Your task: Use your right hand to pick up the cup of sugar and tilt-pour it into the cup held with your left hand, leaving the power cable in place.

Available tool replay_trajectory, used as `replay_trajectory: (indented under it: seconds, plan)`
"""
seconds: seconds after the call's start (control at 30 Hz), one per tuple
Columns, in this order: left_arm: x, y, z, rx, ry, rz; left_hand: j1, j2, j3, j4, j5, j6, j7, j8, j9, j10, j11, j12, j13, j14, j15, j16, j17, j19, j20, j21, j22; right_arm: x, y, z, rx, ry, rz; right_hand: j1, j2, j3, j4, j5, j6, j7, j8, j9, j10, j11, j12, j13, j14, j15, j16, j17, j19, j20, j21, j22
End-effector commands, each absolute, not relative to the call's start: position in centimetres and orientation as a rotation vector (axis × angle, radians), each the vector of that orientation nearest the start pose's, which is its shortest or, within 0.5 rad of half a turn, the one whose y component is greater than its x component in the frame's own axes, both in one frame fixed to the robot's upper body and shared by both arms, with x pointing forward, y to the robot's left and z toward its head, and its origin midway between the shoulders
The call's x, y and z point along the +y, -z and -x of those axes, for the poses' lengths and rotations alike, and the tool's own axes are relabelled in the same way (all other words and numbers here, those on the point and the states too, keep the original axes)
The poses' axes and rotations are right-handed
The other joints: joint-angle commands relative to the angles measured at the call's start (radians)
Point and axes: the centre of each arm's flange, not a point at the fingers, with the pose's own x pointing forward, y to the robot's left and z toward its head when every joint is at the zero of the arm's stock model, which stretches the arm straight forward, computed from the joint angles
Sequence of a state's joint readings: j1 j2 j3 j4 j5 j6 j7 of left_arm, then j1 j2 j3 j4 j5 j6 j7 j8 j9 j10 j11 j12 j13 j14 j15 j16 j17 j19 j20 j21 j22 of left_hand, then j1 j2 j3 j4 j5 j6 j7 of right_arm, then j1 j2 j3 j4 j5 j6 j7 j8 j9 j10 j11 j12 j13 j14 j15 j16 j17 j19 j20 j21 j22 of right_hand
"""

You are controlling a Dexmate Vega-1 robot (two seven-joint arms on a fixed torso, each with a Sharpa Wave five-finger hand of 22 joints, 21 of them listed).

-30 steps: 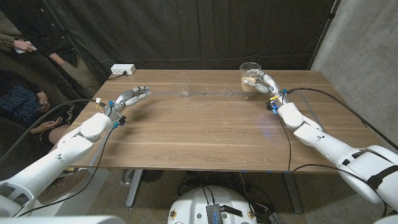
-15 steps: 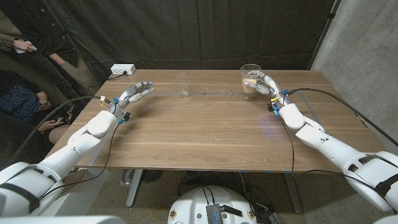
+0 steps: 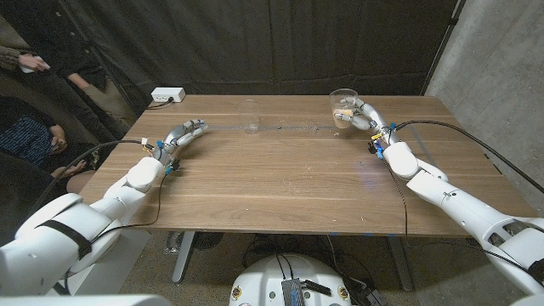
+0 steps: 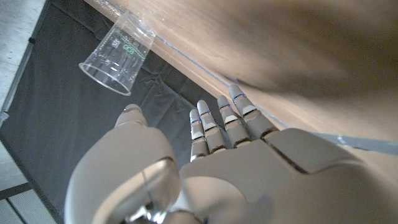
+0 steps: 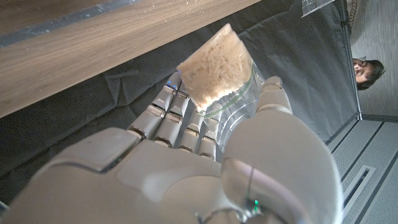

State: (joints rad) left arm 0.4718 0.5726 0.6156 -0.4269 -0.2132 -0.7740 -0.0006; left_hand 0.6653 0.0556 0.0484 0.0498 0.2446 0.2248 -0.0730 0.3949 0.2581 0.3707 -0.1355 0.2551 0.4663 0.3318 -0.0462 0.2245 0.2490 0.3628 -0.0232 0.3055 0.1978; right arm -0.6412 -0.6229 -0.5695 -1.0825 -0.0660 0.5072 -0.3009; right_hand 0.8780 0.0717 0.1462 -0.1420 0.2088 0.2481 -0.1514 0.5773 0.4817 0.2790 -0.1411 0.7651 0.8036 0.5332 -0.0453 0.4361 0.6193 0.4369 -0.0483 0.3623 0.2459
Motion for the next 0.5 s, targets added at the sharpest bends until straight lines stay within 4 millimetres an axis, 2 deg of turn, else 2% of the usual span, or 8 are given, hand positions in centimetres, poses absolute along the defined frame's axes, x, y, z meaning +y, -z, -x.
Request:
replay_trajectory:
  seconds: [0.03, 0.5]
  plan:
    - [44.41, 6.48, -69.11, -0.467, -0.085, -0.6, 0.0, -0.004, -0.007, 0.003, 0.006, 0.005, -0.006, 0.007, 0.005, 0.004, 0.006, 0.007, 0.005, 0.004, -0.087, -0.004, 0.002, 0.007, -0.003, 0.003, 0.001, -29.64, -1.28, -65.76, -0.823, 0.033, 0.761, 0.002, 0.008, 0.003, 0.007, 0.0, 0.009, 0.0, 0.006, 0.003, 0.008, -0.001, 0.008, 0.005, 0.011, -0.187, -0.004, 0.002, 0.006, -0.123, -0.004, 0.0]
    - [43.93, 5.53, -69.43, -0.469, -0.077, -0.661, -0.005, -0.013, -0.014, 0.004, 0.014, -0.011, -0.01, 0.001, 0.006, -0.002, 0.004, 0.006, 0.007, 0.001, -0.089, -0.007, 0.003, 0.006, -0.002, 0.0, 0.001, -29.67, -1.31, -65.92, -0.809, 0.04, 0.765, 0.001, 0.01, 0.003, 0.007, -0.001, 0.015, 0.001, 0.01, -0.001, 0.01, -0.004, 0.007, 0.003, 0.015, -0.188, -0.012, 0.005, 0.006, -0.122, -0.005, -0.003]
